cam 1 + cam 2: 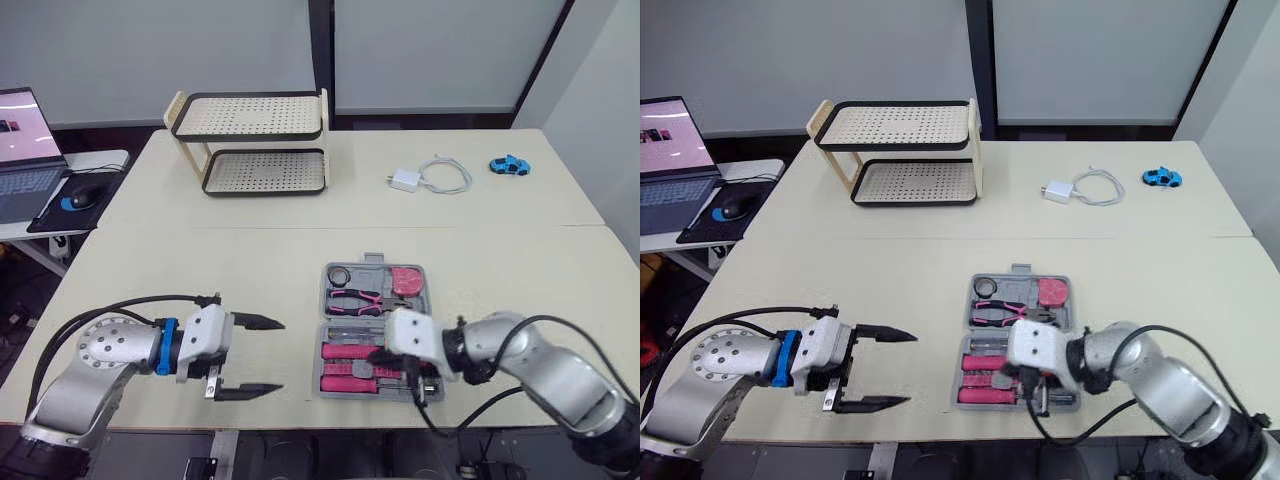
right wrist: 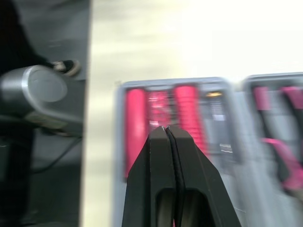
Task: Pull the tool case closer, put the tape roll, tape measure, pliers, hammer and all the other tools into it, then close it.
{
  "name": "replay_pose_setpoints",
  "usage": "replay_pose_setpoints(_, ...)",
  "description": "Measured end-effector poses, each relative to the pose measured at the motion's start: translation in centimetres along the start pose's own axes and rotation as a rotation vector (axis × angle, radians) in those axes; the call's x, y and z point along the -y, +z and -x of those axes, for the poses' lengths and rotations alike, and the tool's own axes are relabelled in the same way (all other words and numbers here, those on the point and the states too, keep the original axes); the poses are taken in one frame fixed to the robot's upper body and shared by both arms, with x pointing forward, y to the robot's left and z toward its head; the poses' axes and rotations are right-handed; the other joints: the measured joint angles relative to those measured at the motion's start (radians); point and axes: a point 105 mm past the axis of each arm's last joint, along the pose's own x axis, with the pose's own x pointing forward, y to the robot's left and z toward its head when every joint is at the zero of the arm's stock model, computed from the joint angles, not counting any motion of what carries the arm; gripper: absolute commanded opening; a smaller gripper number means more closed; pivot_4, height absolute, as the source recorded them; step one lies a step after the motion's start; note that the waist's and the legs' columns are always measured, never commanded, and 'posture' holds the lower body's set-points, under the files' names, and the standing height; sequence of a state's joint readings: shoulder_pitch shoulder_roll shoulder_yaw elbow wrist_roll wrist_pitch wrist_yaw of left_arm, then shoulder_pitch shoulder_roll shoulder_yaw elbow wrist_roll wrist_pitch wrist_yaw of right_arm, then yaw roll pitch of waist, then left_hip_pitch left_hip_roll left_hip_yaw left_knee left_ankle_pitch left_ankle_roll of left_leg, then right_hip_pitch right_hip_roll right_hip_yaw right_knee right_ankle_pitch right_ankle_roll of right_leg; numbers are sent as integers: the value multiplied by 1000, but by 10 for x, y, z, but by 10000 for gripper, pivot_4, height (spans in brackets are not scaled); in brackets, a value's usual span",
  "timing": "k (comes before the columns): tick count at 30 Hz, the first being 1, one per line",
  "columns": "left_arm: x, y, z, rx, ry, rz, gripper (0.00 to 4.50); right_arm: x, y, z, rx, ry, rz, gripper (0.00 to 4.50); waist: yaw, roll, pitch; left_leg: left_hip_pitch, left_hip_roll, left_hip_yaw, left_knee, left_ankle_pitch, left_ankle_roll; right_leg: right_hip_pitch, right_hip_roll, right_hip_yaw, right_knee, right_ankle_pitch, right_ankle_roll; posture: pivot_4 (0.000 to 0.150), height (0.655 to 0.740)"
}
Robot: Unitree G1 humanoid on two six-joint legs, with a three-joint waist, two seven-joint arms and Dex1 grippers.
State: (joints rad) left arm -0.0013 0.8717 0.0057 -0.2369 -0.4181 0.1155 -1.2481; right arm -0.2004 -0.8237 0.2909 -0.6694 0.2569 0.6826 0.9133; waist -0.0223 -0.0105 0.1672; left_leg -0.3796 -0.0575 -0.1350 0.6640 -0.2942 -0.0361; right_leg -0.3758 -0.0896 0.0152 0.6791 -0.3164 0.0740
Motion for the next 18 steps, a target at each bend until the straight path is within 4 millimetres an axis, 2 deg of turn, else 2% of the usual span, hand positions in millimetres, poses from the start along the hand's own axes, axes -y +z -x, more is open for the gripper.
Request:
replay_pose_setpoints(1, -5, -4, 0, -7, 32, 26, 45000, 4, -6, 10, -6, -38, 0, 422, 2, 0, 0, 0, 0, 0, 0, 0, 0, 0, 0, 0, 0, 0, 0, 1500, 7400)
replay_pose_setpoints(4, -21, -10, -5, 8, 116, 91, 38923, 14, -27, 33, -38, -136, -29, 0, 2, -1, 0, 0, 0, 1, 0, 0, 0, 1, 0, 0, 0, 0, 0, 1500, 7400)
replay_pose_setpoints(8, -33, -22, -14, 17, 147, 149, 25585, 27, -62, 54, -110, -244, -126, 0, -5, -1, 0, 3, 0, 1, 0, 0, 0, 2, 1, 0, 1, 0, 0, 1500, 7400)
replay_pose_setpoints(12, -40, -39, -29, -16, 141, 160, 12321, 34, -92, 61, -183, -318, -151, 0, -10, -1, 0, 4, -1, 2, 0, 0, 0, 3, 2, 1, 1, 0, 0, 1500, 7400)
replay_pose_setpoints(15, -44, -51, -41, -44, 126, 166, 2240, 35, -108, 55, -212, -317, -157, 0, -9, -1, 0, 4, -1, 2, 0, 0, 0, 3, 2, 1, 1, 0, 0, 1500, 7400)
replay_pose_setpoints(16, -45, -54, -44, -52, 122, 161, 562, 36, -110, 52, -215, -311, -155, 0, -9, -1, 0, 4, -1, 2, 0, 0, 0, 3, 2, 1, 1, 0, 0, 1500, 7400)
replay_pose_setpoints(18, -51, -55, -51, -55, 120, 153, 562, 39, -114, 46, -214, -306, -151, 0, -8, -1, 0, 4, -1, 2, 1, 1, -1, 3, 1, 1, 1, 0, 0, 1500, 7400)
